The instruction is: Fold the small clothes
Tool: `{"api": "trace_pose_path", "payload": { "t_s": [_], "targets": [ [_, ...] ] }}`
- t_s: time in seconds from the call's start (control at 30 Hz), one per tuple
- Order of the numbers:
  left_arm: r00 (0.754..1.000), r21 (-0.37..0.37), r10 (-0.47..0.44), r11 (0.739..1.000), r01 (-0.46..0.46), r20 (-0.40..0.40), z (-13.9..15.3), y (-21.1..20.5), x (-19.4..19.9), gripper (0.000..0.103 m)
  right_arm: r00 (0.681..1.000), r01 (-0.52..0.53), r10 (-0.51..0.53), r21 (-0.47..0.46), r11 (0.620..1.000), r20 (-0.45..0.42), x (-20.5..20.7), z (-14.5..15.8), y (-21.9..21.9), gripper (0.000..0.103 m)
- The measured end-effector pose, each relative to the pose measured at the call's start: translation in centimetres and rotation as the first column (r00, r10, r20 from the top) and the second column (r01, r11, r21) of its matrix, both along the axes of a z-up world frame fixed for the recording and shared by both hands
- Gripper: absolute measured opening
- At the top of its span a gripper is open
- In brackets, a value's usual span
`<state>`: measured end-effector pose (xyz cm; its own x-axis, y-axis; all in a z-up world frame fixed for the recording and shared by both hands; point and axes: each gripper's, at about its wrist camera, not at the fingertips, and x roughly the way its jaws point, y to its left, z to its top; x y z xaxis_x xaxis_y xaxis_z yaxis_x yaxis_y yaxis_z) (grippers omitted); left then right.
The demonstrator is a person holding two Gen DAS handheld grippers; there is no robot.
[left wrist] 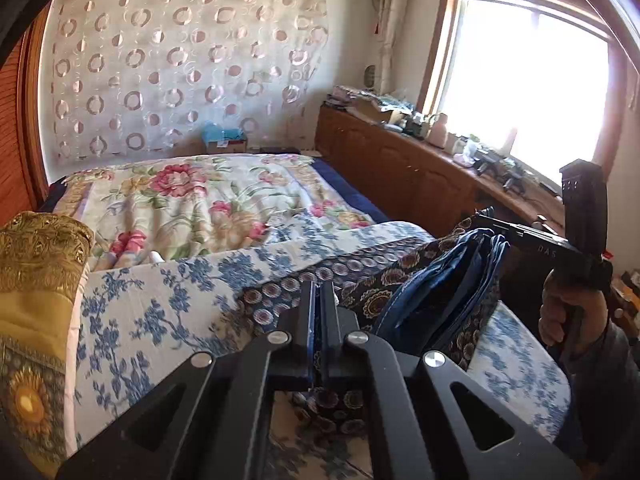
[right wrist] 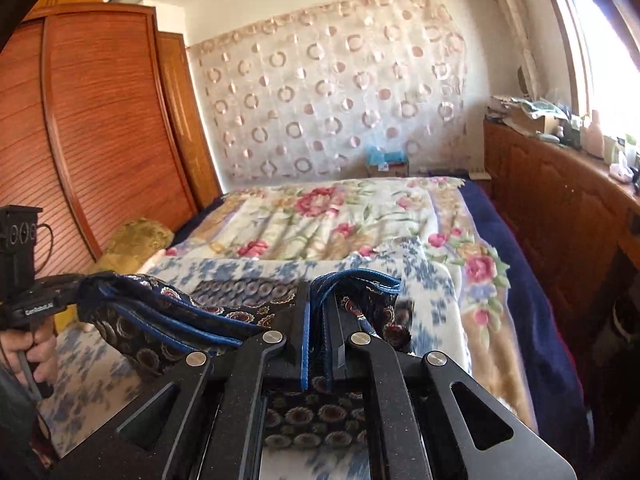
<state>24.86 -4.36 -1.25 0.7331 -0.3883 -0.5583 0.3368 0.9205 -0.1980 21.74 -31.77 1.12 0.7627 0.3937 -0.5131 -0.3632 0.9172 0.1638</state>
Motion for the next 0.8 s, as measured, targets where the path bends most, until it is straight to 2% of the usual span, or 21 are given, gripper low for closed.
{"api": "trace_pose_path", "payload": {
  "t_s": [0.1,0.23,0.5,0.73,0.8],
  "targets": [
    [1.000,0.017,0.001,1.000,-0.001,-0.015,-1.0,0.1,1.7,0.000,0.999,0.013,-0.013,-0.011,1.000,-0.044,3.5,-1.1,0.2,0.002],
    [0.999,0.014,0.002,1.000,-0.001,-0.045,-2.4,0.6,3.0,0.000,0.997,0.019,-0.023,-0.062,0.998,-0.071,5.4,-2.8,1.0,0.002],
    [0.998,-0.009,-0.010,1.000,0.009,-0.068,-3.8,1.1,3.7,0.000,0.998,0.026,-0.034,-0.137,0.990,-0.056,5.6,-4.9,2.1,0.003],
    [0.998,0.008,-0.007,1.000,0.008,-0.064,-3.8,1.1,3.7,0.000,0.999,0.028,-0.036,-0.230,0.973,-0.034,5.7,-6.0,3.3,0.004],
    [0.998,0.015,-0.005,1.000,0.006,-0.056,-3.7,1.1,3.6,0.003,0.999,0.028,-0.038,-0.243,0.970,-0.034,5.7,-6.2,3.4,0.004]
  ]
}}
